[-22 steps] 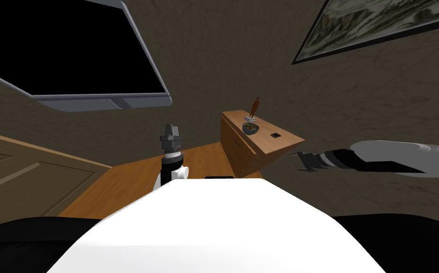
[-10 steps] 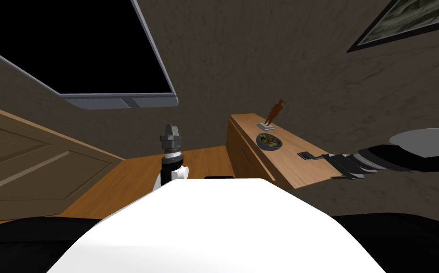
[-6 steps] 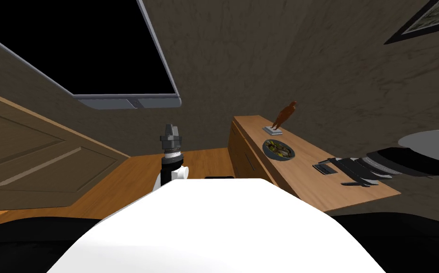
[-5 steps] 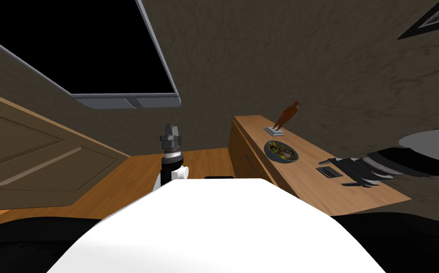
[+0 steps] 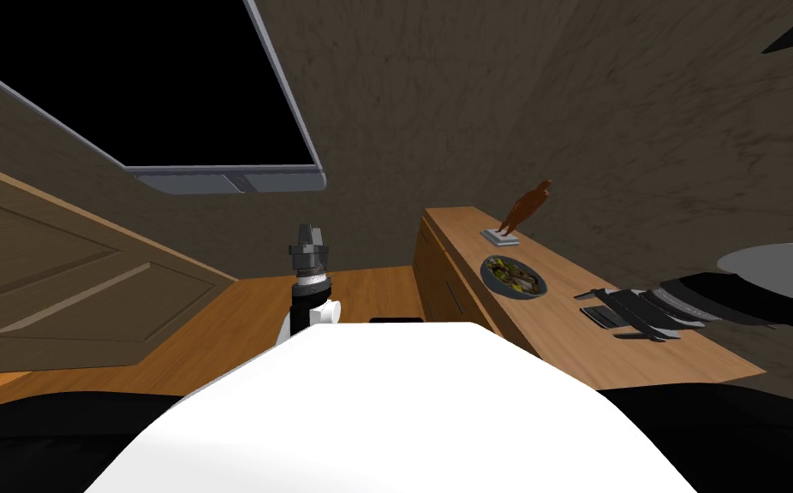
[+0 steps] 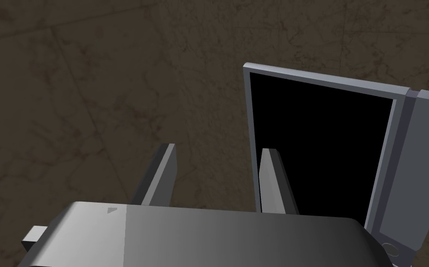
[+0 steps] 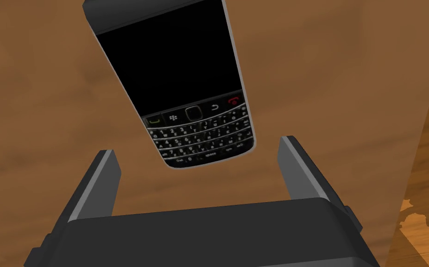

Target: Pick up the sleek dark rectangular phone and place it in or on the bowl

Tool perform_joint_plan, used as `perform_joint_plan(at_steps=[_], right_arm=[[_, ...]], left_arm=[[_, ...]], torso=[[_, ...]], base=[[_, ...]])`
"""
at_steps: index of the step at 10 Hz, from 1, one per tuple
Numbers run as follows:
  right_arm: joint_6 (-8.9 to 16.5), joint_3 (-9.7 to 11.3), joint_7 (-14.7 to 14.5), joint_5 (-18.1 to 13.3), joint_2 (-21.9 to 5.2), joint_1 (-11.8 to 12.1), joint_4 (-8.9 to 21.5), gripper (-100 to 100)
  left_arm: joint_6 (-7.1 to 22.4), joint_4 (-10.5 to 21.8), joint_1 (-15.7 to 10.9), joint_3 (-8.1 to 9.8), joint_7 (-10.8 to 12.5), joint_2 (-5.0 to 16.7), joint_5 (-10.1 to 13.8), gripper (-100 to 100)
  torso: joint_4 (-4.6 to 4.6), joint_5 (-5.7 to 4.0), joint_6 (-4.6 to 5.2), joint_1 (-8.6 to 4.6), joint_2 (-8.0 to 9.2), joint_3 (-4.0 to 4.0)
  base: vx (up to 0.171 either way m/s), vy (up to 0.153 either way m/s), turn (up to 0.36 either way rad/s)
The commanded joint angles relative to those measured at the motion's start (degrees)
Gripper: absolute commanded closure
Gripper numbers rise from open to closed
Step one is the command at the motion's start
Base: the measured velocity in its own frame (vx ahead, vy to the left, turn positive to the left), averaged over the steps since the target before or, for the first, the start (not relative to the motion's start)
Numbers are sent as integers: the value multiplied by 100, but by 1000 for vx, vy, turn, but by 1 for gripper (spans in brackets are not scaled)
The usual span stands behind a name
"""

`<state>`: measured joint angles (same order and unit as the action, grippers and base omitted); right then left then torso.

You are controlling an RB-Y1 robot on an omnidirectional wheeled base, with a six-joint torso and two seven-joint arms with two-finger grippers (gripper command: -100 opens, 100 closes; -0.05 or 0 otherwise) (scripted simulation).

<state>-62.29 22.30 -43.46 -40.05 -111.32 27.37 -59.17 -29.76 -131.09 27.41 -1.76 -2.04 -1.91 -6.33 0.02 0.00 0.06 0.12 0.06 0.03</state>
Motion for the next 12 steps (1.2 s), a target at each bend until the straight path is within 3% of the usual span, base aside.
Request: perform_joint_plan(at_steps=[1,2,3,7,8,9,12], right_arm=[[124,12,-20,-118,176,32,18,-100],[-17,-112,68,-274,183,-46,54,-100],[-20,-126,87,-309,205,-51,60,100],[-21,-123,82,-307,202,-49,58,100],[-21,-123,84,-306,203,-48,59,0],[124,12,-20,-118,176,32,18,100],[-63,-28,17,-50,-61,-12,-1,100]], left_arm=[[0,0,0,0,0,0,0,0],[0,0,0,0,0,0,0,0],[0,0,0,0,0,0,0,0],[0,0,0,0,0,0,0,0],[0,0,0,0,0,0,0,0],[0,0,0,0,0,0,0,0],[0,0,0,0,0,0,0,0]], torso=[[0,0,0,0,0,0],[0,-2,-1,-2,1,0],[0,1,0,0,0,0],[0,-1,-1,-1,-3,-2],[0,0,-2,-1,-3,-2],[0,0,-2,-1,-3,-2],[-2,-13,3,-10,-1,-1]], base=[[-5,0,62],[-3,-1,16],[-1,-1,-13],[0,0,3],[0,0,0],[-1,-2,27],[4,1,-44]])
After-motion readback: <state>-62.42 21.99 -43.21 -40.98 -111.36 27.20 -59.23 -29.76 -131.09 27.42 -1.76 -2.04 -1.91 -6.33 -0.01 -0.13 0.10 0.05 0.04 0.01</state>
